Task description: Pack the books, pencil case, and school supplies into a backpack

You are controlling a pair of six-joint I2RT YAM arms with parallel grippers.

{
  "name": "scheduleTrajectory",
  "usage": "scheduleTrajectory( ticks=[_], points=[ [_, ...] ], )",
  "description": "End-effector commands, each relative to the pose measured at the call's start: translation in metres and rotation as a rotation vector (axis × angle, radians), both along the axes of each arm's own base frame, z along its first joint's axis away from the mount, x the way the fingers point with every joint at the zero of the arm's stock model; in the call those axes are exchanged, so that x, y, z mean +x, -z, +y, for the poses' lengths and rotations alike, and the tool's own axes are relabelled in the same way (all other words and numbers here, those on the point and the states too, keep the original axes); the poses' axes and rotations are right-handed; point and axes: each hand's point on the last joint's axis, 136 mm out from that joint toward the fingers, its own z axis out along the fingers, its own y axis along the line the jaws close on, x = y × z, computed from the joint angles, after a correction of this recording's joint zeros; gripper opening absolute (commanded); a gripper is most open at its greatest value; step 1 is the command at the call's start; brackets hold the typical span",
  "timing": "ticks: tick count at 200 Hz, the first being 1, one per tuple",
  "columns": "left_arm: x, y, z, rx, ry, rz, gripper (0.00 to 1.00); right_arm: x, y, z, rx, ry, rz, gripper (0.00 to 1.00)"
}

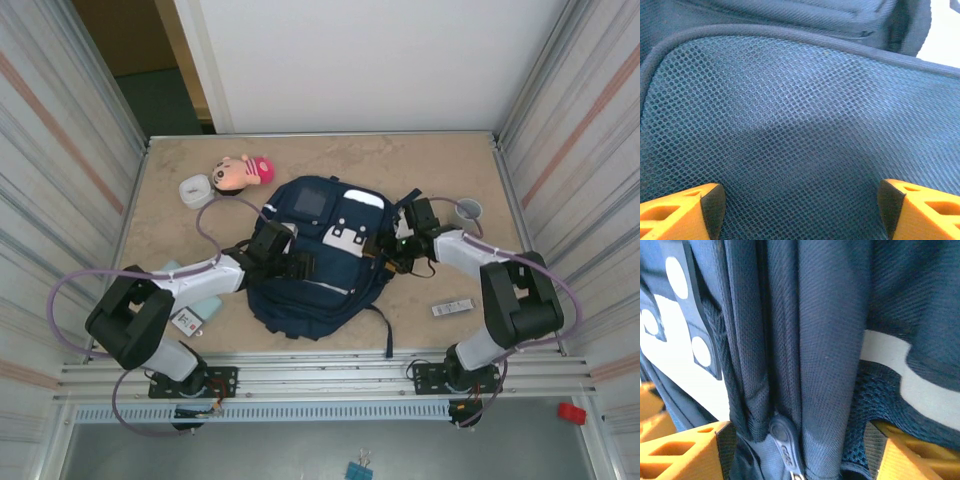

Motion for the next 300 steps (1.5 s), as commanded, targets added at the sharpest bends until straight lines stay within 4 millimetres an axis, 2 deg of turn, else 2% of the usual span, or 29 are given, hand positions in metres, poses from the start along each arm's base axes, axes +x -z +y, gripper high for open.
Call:
scheduleTrajectory(
  ticks=[1,20,43,57,79,89,109,136,159,188,228,267,286,300],
  points=[
    [-0.005,-0.017,-0.025,-0.105,0.024,-0.022,0.81,0.055,-0.03,-0.005,0.067,0.024,-0.171,0.69],
    [-0.008,-0.04,-0.022,-0.099,0.035,-0.111,0.83,0.068,-0.044,-0.006,0.092,-0.003,-0.207,0.7],
    [-0.009,-0.075,-0.017,-0.063,0.132,-0.253,0.85,0.062,-0.062,-0.014,0.065,-0.025,-0.248,0.71],
    [-0.017,-0.092,-0.026,-0.032,0.31,-0.353,0.84,0.053,-0.075,-0.024,0.04,-0.022,-0.28,0.72],
    [-0.055,-0.101,-0.054,-0.015,0.741,-0.458,0.81,0.03,-0.093,-0.032,0.022,-0.037,-0.337,0.72],
    [-0.066,-0.096,-0.061,0.034,0.872,-0.481,0.81,0.02,-0.1,-0.033,0.024,-0.045,-0.361,0.72],
    [-0.071,-0.081,-0.074,0.145,1.049,-0.507,0.84,0.001,-0.104,-0.035,0.032,-0.054,-0.381,0.72],
    [-0.054,-0.061,-0.091,0.257,1.144,-0.521,0.88,-0.018,-0.103,-0.041,0.008,-0.042,-0.383,0.72],
    [-0.044,-0.048,-0.107,0.265,1.195,-0.519,0.89,-0.026,-0.101,-0.043,0.009,-0.031,-0.388,0.73],
    [-0.058,-0.039,-0.122,0.188,1.295,-0.484,0.91,-0.031,-0.1,-0.043,0.016,-0.037,-0.384,0.73],
    [-0.069,-0.025,-0.121,0.181,1.333,-0.438,0.92,-0.031,-0.097,-0.041,0.02,-0.046,-0.381,0.73],
    [-0.083,-0.02,-0.119,0.149,1.363,-0.408,0.94,-0.03,-0.095,-0.04,0.028,-0.049,-0.377,0.73],
    [-0.07,-0.009,-0.112,0.246,1.309,-0.418,0.93,-0.03,-0.095,-0.039,0.032,-0.05,-0.378,0.73],
    [-0.052,-0.001,-0.107,0.337,1.234,-0.431,0.86,-0.03,-0.095,-0.039,0.036,-0.049,-0.382,0.73]
  ],
)
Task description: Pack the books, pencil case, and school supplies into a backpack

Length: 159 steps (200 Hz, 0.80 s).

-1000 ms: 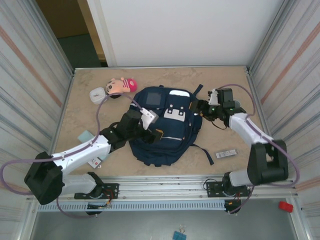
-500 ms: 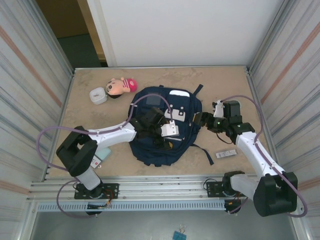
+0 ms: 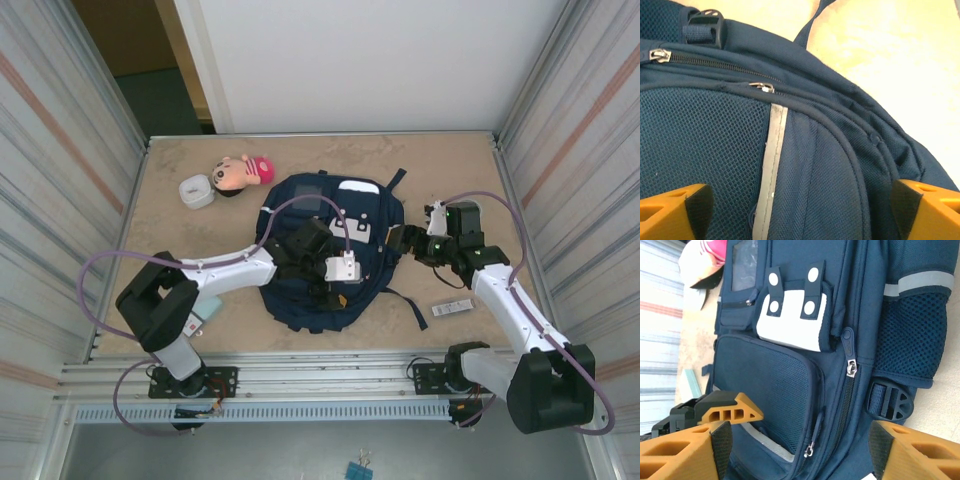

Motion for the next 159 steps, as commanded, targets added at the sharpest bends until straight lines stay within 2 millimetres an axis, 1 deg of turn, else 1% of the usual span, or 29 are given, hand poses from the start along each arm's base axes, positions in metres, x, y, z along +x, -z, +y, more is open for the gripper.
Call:
scheduleTrajectory(
  ticks=[1,9,16,21,31,41,46,58,65,71,79,90,105,127,159],
  points=[
    [0.017,0.02,0.011,0.083,-0.092,-0.07,0.85,-0.004,0.003,0.003,0.003,-0.029,-0.013,0.73],
    [0.024,0.02,0.012,0.091,-0.123,-0.092,0.81,-0.004,0.003,0.003,0.004,-0.029,-0.014,0.73],
    [0.031,0.018,0.013,0.084,-0.152,-0.117,0.75,-0.004,0.003,0.003,0.004,-0.031,-0.015,0.73],
    [0.034,0.016,0.011,0.074,-0.163,-0.129,0.69,-0.005,0.003,0.003,0.001,-0.033,-0.017,0.73],
    [0.035,0.008,0.009,0.049,-0.174,-0.141,0.53,-0.005,0.003,0.002,-0.005,-0.037,-0.027,0.73],
    [0.037,-0.008,0.007,0.015,-0.193,-0.168,0.4,-0.006,0.004,0.001,-0.02,-0.044,-0.034,0.73],
    [0.037,-0.018,0.006,-0.014,-0.199,-0.181,0.31,-0.006,0.004,0.0,-0.03,-0.049,-0.042,0.73],
    [0.03,-0.044,0.003,-0.098,-0.182,-0.194,0.13,-0.004,0.003,-0.003,-0.061,-0.057,-0.064,0.74],
    [0.024,-0.056,0.003,-0.141,-0.163,-0.204,0.06,-0.002,0.002,-0.004,-0.065,-0.059,-0.069,0.75],
    [0.018,-0.064,0.004,-0.172,-0.136,-0.209,0.01,0.0,0.0,-0.004,-0.06,-0.066,-0.072,0.75],
    [0.01,-0.073,0.004,-0.203,-0.097,-0.211,0.0,0.003,-0.001,-0.002,-0.046,-0.076,-0.065,0.75],
    [0.003,-0.08,0.008,-0.218,-0.072,-0.217,0.0,0.009,-0.005,0.003,-0.013,-0.1,-0.047,0.75],
    [-0.002,-0.083,0.013,-0.224,-0.053,-0.209,0.0,0.018,-0.009,0.014,0.038,-0.153,-0.021,0.74],
    [-0.004,-0.082,0.017,-0.219,-0.042,-0.208,0.0,0.035,0.0,0.026,0.082,-0.182,0.054,0.71],
    [-0.003,-0.081,0.017,-0.23,-0.06,-0.205,0.0,0.053,0.023,0.038,0.069,-0.19,0.144,0.69]
  ],
)
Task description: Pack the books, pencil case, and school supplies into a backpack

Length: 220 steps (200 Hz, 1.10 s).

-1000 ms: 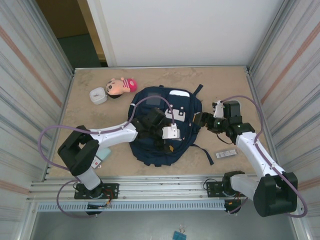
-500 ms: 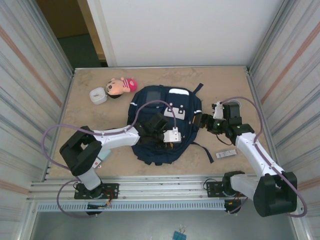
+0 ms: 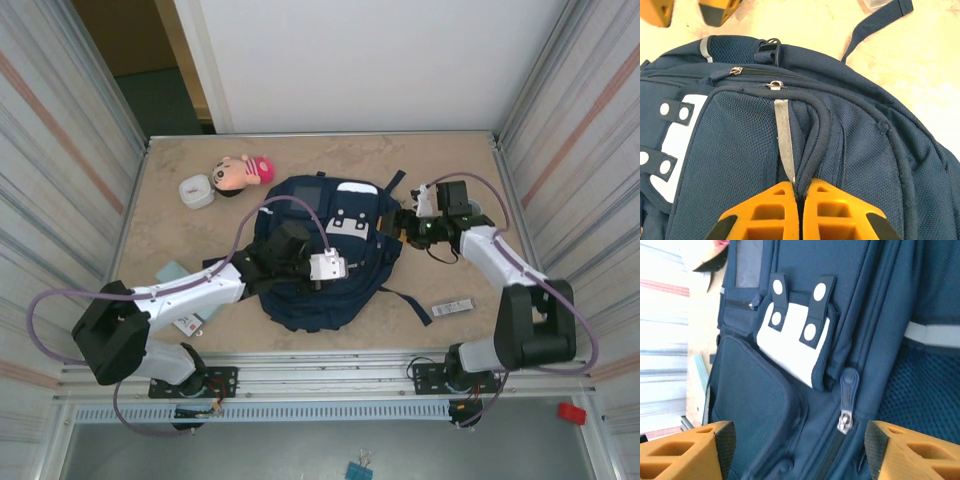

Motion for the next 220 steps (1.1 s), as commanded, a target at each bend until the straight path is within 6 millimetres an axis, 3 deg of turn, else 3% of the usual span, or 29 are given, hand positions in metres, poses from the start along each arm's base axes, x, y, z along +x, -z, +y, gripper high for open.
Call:
scheduleTrajectory(
  ticks=[1,68,85,104,117,147,170,220],
  points=[
    [-0.002,-0.025,-0.007,-0.082,0.032,-0.039,0.0,0.007,0.005,0.014,0.02,-0.042,0.041,0.68],
    [-0.001,-0.027,-0.008,-0.096,0.021,-0.033,0.0,0.03,0.052,0.015,-0.266,-0.009,0.107,0.4],
    [-0.001,-0.028,-0.008,-0.103,0.018,-0.035,0.0,0.029,0.06,0.003,-0.37,0.033,0.12,0.39],
    [-0.001,-0.028,-0.009,-0.106,0.017,-0.035,0.0,0.026,0.062,-0.007,-0.435,0.06,0.121,0.48],
    [0.0,-0.028,-0.009,-0.108,0.015,-0.032,0.0,0.022,0.061,-0.011,-0.456,0.059,0.121,0.48],
    [0.002,-0.024,-0.01,-0.101,0.009,-0.03,0.0,0.014,0.061,-0.008,-0.438,0.041,0.125,0.41],
    [0.003,-0.022,-0.011,-0.099,0.003,-0.028,0.0,0.013,0.066,-0.005,-0.43,0.04,0.139,0.3],
    [0.003,-0.025,-0.01,-0.1,-0.002,-0.042,0.0,0.006,0.073,-0.004,-0.428,0.034,0.168,0.32]
  ],
)
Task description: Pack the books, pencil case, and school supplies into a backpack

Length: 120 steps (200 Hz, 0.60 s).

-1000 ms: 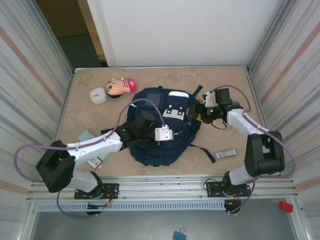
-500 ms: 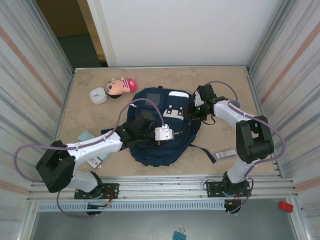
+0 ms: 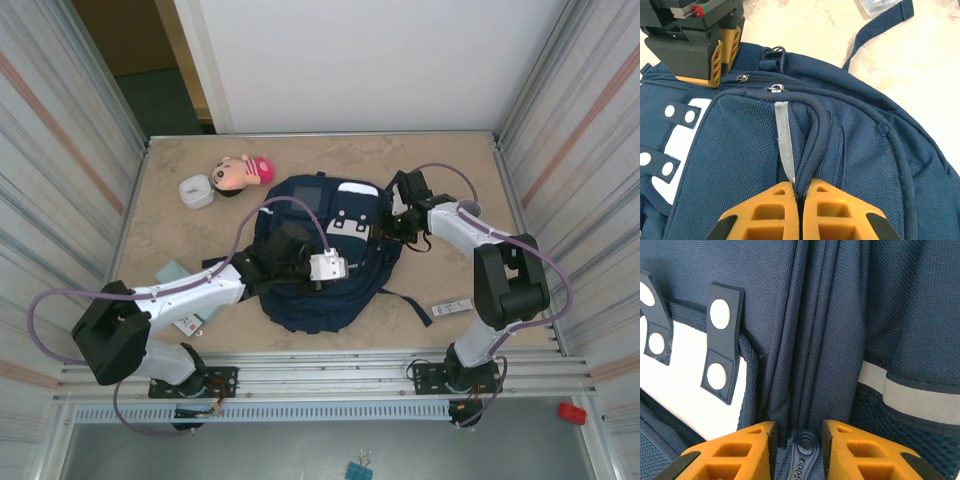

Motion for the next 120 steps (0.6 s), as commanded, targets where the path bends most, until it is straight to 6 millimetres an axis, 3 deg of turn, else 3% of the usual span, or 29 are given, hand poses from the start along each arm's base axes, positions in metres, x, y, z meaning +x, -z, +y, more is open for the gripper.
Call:
scheduleTrajectory(
  ticks=[1,28,51,91,120],
  points=[
    [0.003,-0.022,-0.007,-0.076,-0.001,-0.041,0.0,-0.018,0.013,-0.008,-0.042,0.003,0.066,0.32],
    [0.004,-0.025,-0.006,-0.081,-0.01,-0.052,0.0,-0.026,0.019,-0.001,0.008,0.002,0.139,0.37],
    [0.006,-0.027,-0.006,-0.084,-0.022,-0.059,0.0,-0.031,0.016,0.0,0.031,0.023,0.147,0.24],
    [0.012,-0.023,-0.005,-0.078,-0.052,-0.063,0.0,-0.032,-0.009,-0.001,0.057,0.055,0.089,0.06],
    [0.017,-0.023,-0.005,-0.077,-0.078,-0.072,0.0,-0.036,-0.023,-0.005,0.062,0.073,0.052,0.0]
  ],
)
